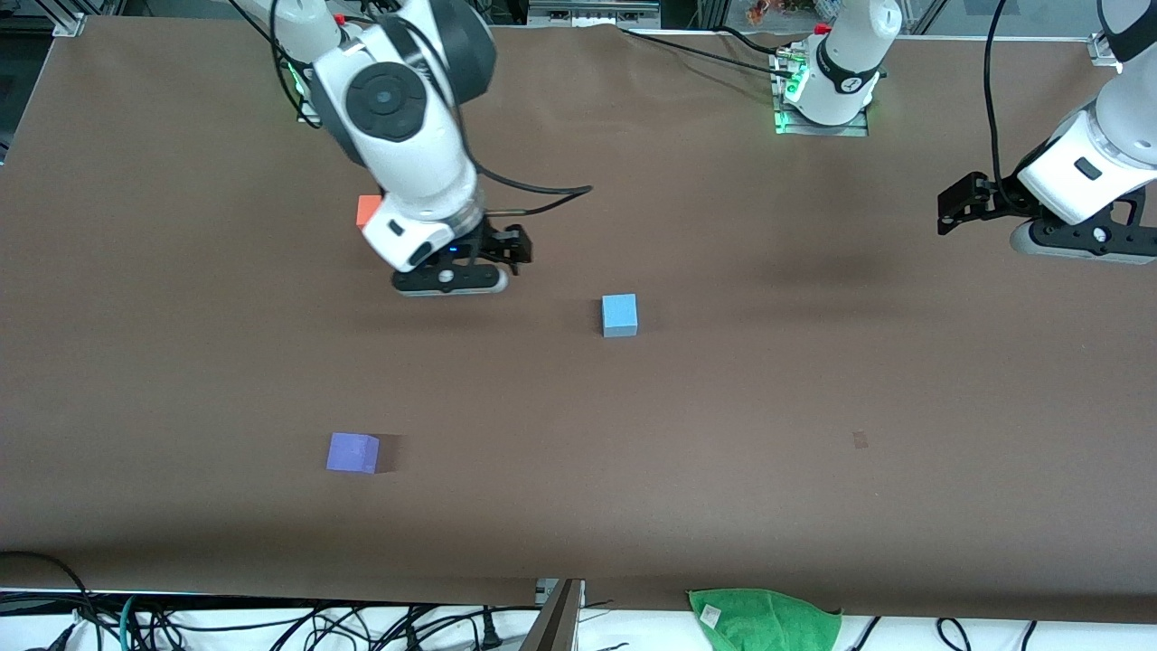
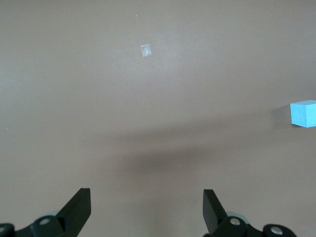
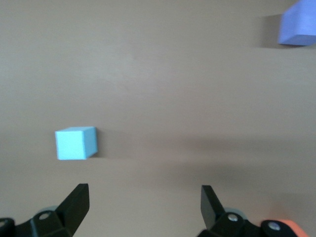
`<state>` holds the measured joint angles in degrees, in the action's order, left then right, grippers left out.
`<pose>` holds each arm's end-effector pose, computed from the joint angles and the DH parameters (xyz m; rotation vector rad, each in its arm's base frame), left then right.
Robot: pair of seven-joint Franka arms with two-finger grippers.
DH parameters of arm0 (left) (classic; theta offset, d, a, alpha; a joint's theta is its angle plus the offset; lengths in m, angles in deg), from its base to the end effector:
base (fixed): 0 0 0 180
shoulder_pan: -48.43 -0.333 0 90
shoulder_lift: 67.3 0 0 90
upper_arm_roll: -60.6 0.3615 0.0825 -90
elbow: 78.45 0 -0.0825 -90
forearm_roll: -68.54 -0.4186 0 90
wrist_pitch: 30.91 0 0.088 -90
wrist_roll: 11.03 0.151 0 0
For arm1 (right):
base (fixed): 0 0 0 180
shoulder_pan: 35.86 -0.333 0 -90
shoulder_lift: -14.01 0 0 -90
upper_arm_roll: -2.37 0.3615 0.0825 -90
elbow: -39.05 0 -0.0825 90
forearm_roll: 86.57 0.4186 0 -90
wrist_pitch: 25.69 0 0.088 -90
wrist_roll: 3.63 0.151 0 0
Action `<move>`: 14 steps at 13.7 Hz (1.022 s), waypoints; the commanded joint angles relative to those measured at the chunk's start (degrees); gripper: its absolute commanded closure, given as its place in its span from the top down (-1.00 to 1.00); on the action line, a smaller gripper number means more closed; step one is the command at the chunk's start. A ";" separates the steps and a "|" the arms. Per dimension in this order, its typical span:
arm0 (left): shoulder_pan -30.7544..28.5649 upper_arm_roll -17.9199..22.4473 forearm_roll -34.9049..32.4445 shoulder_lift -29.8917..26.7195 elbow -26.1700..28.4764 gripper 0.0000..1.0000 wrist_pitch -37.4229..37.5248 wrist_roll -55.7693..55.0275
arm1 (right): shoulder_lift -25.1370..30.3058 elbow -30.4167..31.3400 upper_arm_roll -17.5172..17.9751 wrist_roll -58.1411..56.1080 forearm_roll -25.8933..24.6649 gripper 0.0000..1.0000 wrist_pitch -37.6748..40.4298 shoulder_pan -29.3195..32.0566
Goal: Place blue block between orange and purple blocks
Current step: 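Lower the right gripper over the light-blue cube and grasp it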
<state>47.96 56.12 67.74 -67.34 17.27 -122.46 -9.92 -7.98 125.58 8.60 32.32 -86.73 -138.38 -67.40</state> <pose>0.5826 -0.0388 0.5783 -3.1206 0.1409 0.1120 0.5861 0.4410 0.4398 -3.0657 -0.0358 -0.0573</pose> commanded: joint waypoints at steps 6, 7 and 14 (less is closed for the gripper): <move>-0.85 0.18 0.10 1.36 -1.86 1.00 1.37 0.56 | -7.53 -1.27 -0.60 6.59 -0.19 1.00 -8.77 -7.48; -0.76 0.18 0.10 1.36 -1.94 1.00 1.29 0.56 | -8.59 -1.27 -0.69 6.68 -0.72 1.00 -9.65 -8.44; -0.67 0.09 0.45 1.44 -2.30 1.00 1.29 0.56 | -15.53 -1.36 -0.95 17.03 -4.85 1.00 -19.22 -12.58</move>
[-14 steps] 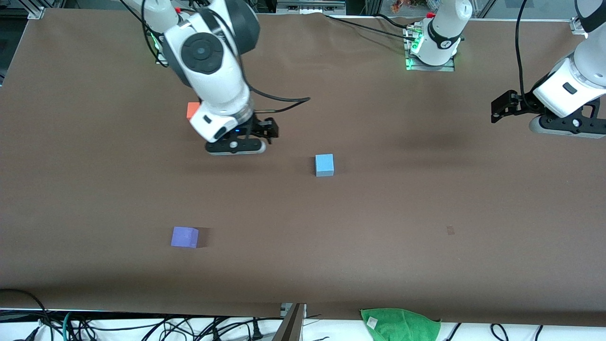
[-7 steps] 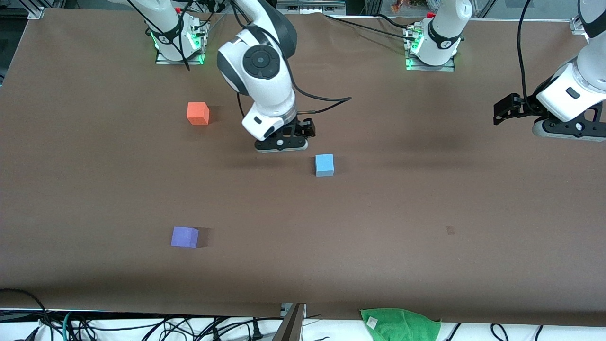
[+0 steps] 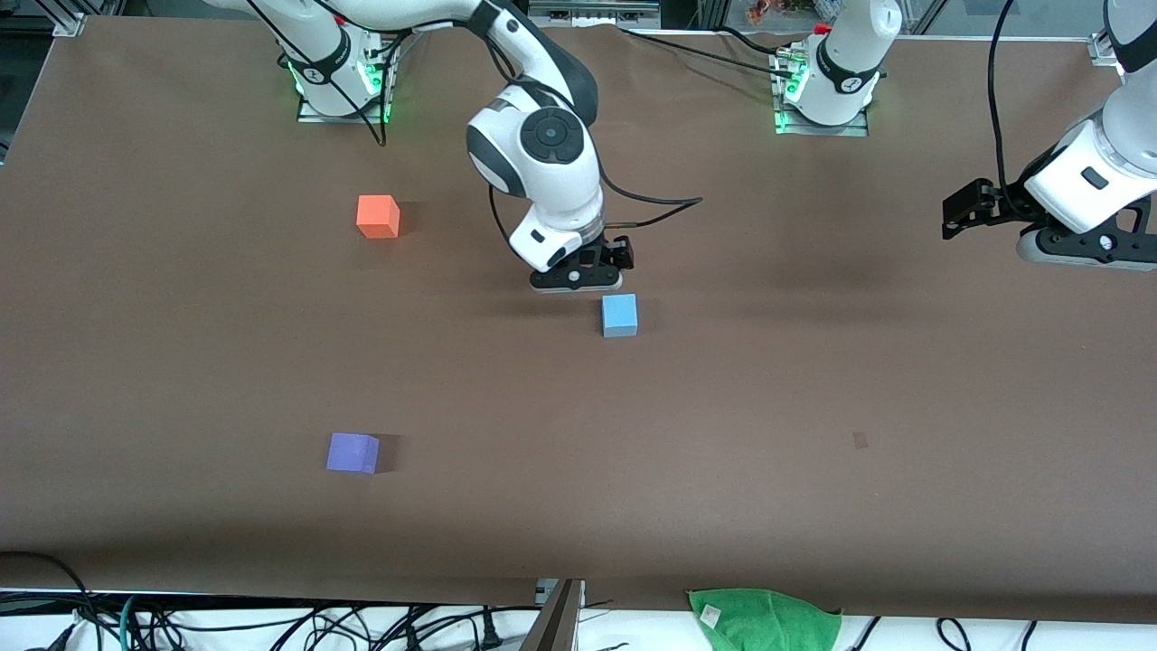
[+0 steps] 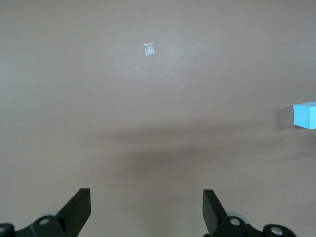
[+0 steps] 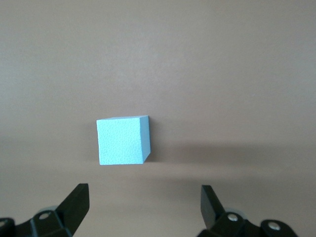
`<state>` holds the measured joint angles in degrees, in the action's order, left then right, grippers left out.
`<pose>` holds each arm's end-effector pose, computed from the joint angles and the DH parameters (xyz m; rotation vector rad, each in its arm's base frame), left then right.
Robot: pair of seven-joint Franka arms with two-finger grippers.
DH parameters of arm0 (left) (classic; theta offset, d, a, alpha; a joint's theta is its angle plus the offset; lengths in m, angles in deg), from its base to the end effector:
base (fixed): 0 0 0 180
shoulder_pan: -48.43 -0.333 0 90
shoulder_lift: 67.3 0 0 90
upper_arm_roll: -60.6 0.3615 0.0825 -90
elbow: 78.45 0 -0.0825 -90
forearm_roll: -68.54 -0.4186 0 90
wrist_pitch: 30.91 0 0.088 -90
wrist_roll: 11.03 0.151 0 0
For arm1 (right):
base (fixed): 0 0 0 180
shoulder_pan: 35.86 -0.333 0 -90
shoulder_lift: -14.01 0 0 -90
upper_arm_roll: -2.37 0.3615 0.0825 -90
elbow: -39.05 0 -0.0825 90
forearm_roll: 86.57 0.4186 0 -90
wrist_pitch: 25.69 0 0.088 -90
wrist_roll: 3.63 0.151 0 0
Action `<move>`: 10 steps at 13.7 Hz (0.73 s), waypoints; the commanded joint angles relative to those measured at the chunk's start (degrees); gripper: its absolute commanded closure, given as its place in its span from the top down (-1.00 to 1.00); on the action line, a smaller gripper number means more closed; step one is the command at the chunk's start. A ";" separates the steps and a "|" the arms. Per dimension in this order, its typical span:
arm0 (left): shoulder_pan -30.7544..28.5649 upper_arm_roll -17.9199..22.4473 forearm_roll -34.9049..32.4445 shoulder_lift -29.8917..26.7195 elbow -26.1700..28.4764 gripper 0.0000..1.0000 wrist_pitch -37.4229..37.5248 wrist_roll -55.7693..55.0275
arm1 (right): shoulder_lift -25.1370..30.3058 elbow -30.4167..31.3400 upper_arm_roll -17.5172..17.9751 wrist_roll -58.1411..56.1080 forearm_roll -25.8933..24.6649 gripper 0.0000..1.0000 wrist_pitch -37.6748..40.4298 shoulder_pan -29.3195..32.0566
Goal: Place blue block between orange and purple blocks
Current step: 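Lower the right gripper over the light-blue cube and grasp it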
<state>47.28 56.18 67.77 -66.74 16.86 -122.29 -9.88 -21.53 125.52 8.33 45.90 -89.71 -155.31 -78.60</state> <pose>0.5859 -0.0313 0.5755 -3.1227 0.1219 0.1221 0.5288 0.5779 0.2912 -3.0267 0.0088 -0.1187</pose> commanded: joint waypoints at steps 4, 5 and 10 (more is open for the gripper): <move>0.09 0.03 0.41 0.85 -1.98 1.00 1.12 0.52 | -5.14 -1.39 -0.78 5.49 -3.80 1.00 -6.78 -2.79; 0.09 -0.06 0.41 0.85 -1.98 1.00 1.12 0.52 | -5.76 -1.39 -0.78 5.49 -3.89 1.00 -8.27 -2.79; 0.09 0.03 0.50 0.85 -1.98 1.00 1.12 0.52 | -11.73 -7.44 -2.53 5.58 -5.56 1.00 -9.25 -5.42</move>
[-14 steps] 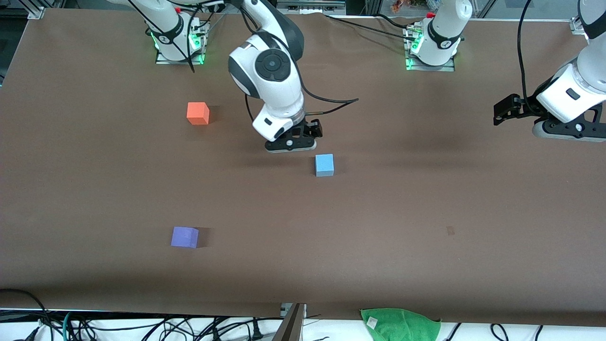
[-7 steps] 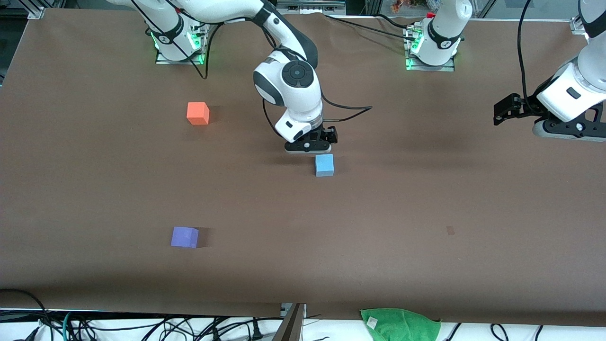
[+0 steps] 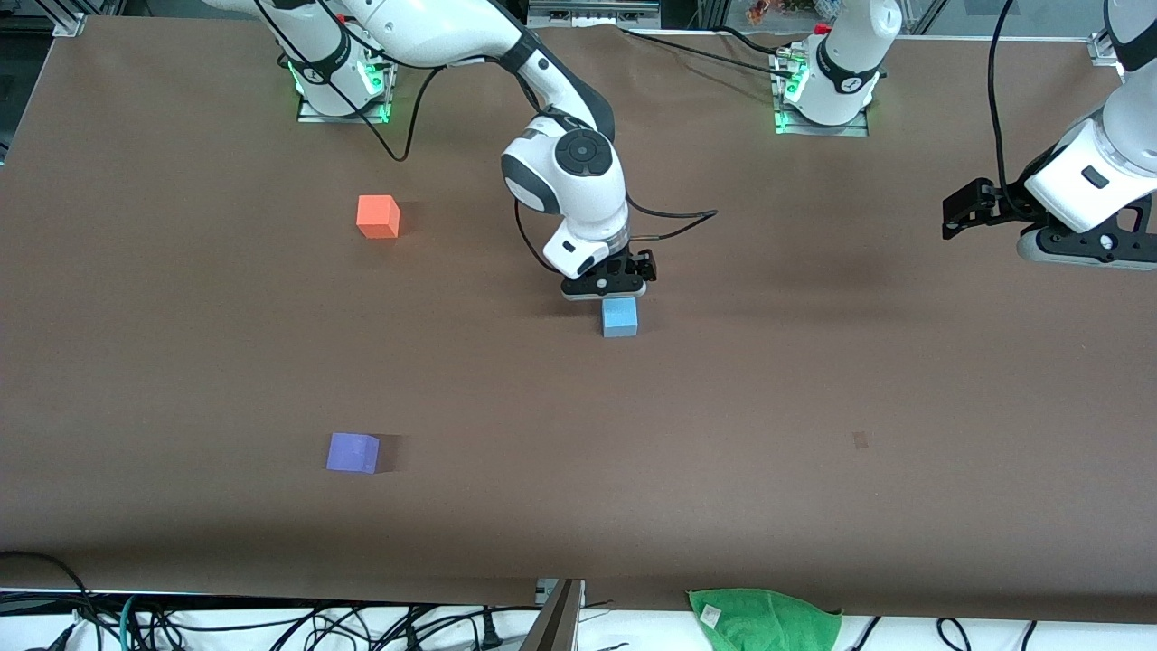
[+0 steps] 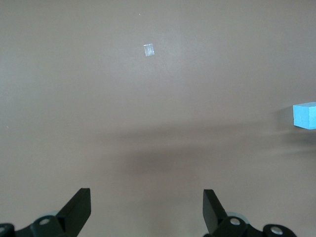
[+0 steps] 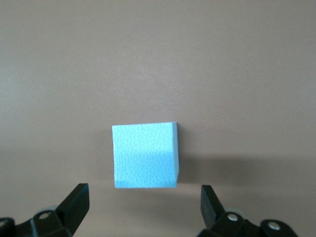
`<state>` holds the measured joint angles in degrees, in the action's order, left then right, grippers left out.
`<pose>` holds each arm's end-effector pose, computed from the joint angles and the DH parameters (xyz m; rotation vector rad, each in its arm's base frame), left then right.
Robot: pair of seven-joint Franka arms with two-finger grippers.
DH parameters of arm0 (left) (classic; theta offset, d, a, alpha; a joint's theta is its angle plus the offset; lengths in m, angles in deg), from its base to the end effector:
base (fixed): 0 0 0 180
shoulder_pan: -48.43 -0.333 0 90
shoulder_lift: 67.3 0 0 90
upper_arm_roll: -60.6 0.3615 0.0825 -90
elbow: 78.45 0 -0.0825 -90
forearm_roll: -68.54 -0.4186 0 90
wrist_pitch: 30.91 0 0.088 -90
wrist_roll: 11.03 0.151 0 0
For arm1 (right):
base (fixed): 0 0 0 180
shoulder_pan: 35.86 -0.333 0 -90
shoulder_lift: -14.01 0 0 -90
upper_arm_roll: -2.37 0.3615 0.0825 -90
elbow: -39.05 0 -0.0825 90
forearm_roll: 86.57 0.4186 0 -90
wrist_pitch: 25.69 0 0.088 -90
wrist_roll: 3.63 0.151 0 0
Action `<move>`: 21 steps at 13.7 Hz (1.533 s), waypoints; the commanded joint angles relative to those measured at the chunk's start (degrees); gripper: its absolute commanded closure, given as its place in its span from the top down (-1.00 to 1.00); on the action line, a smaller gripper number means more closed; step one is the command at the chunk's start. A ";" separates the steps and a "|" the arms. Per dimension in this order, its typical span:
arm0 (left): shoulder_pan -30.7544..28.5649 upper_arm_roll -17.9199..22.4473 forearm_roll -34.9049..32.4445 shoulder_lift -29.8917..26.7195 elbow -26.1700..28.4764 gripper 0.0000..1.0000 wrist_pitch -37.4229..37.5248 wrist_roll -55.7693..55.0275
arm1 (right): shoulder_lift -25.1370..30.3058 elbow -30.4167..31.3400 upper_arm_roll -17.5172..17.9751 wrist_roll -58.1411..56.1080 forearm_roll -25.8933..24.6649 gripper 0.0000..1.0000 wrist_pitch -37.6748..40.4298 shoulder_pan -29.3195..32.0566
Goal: Place blue block between orange and purple blocks
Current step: 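Lower the right gripper over the light-blue cube and grasp it, then carry the light-blue cube with the right gripper beside the orange cube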
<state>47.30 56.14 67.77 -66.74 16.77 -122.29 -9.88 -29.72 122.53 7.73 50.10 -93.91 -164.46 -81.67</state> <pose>0.5861 -0.0319 0.5763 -3.1228 0.1235 0.1196 0.5216 0.6193 0.2214 -2.9896 -0.0157 -0.2266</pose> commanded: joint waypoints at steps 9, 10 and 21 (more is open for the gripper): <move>0.25 -0.02 0.50 0.85 -1.88 1.00 1.12 0.52 | -7.15 -6.40 -3.86 1.29 -2.85 1.00 -0.98 -3.85; 0.25 0.07 0.50 0.85 -1.88 1.00 1.12 0.52 | -7.41 -6.40 -3.87 1.29 -2.94 1.00 -1.32 -3.85; 0.34 0.07 0.50 0.85 -1.97 1.00 1.12 0.52 | -5.67 -7.28 -4.22 0.15 -2.85 -0.53 -0.02 -3.24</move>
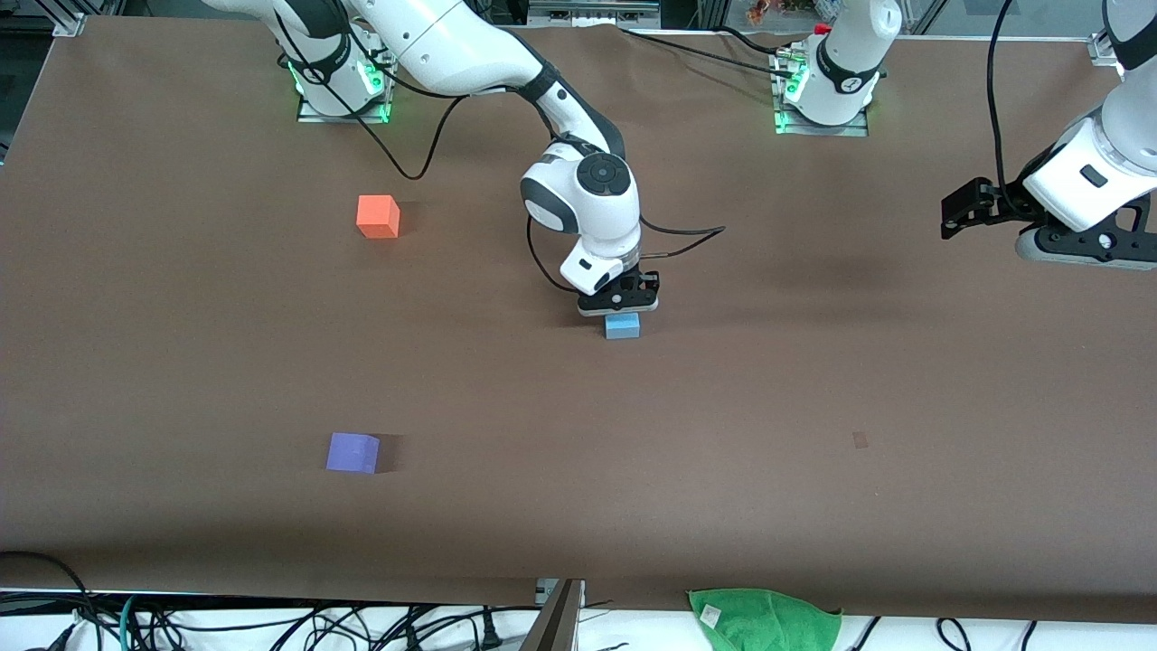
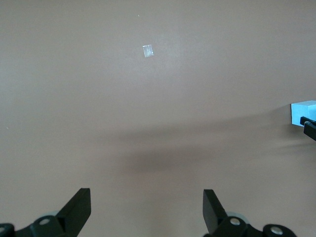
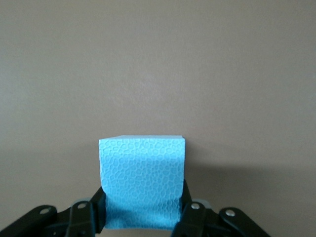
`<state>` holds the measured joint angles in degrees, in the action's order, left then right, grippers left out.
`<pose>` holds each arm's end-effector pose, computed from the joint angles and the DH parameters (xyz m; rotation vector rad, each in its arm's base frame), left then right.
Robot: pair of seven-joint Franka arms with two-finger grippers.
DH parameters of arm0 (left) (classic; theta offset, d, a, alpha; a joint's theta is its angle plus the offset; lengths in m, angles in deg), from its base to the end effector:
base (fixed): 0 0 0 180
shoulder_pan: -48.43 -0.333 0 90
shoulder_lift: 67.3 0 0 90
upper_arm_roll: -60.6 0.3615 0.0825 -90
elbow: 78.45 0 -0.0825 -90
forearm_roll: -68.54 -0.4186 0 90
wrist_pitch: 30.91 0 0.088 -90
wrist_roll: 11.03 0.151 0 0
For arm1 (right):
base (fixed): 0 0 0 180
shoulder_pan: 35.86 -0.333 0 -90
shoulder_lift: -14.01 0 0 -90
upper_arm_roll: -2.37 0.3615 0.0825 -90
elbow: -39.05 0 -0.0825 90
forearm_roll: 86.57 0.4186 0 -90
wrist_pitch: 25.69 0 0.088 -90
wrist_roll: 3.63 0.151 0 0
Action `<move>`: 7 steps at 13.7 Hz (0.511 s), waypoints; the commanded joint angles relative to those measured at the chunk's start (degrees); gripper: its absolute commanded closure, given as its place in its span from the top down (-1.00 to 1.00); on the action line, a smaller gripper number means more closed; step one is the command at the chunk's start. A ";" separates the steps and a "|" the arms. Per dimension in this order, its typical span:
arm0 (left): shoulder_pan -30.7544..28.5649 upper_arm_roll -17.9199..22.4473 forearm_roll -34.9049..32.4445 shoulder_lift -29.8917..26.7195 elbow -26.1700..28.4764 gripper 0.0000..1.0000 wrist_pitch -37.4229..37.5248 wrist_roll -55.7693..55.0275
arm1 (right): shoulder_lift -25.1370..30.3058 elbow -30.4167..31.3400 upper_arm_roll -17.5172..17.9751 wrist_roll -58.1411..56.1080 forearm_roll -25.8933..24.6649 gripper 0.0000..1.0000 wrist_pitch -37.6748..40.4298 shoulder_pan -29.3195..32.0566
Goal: Place blue block between orange and purple blocks
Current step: 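Carry the light-blue cube with the right gripper beside the orange cube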
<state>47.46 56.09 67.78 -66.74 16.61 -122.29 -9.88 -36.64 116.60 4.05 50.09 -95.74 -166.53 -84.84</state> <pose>0.5863 -0.0341 0.5777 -3.1228 0.1292 0.1152 0.5342 0.6365 0.1767 -3.0069 -0.0696 -0.3156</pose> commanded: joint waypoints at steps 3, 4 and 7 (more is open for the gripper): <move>0.18 0.12 0.49 0.85 -1.81 1.00 1.12 0.52 | 5.73 -2.05 -1.15 -2.12 -0.85 -0.53 11.35 1.51; 0.18 0.12 0.49 0.85 -1.81 1.00 1.12 0.52 | 7.92 -1.27 -1.24 -4.65 -0.50 -0.53 12.94 2.04; 0.18 0.12 0.49 0.85 -1.81 1.00 1.12 0.52 | 13.28 0.84 -1.94 -10.81 -0.32 -0.53 20.67 5.11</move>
<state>47.47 56.09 67.78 -66.71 16.57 -122.29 -9.88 -27.87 114.00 1.93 43.12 -95.79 -149.21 -81.82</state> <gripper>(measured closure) 0.000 0.449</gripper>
